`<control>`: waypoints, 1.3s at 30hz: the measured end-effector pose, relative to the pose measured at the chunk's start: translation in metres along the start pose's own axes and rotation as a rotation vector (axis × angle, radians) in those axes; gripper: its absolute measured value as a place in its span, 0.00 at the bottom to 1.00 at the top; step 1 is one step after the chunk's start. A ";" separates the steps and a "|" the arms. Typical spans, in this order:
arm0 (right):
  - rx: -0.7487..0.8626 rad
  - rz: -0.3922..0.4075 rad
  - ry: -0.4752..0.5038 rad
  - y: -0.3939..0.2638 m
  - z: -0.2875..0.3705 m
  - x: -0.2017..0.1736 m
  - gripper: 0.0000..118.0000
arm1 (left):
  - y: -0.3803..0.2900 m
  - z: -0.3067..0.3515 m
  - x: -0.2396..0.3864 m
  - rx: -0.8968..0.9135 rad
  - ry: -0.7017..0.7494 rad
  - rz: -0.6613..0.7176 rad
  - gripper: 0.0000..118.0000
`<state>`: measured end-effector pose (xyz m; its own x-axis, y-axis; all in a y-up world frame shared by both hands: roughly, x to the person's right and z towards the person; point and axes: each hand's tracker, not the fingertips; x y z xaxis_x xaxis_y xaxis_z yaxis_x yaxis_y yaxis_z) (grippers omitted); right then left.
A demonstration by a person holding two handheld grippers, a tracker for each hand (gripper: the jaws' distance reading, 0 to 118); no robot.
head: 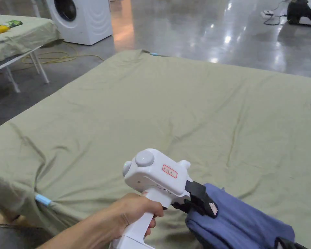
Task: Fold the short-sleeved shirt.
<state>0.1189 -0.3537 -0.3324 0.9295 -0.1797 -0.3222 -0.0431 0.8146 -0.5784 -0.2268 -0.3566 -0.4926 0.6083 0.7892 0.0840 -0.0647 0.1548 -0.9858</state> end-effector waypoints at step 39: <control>0.245 0.011 0.000 0.077 0.087 -0.066 0.02 | -0.111 0.256 0.125 1.015 0.713 -0.634 0.41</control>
<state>0.0865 -0.2310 -0.2910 0.9293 -0.1700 -0.3278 0.0368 0.9260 -0.3758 -0.3465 -0.1231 -0.3353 0.9970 0.0016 0.0776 0.0176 0.9689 -0.2469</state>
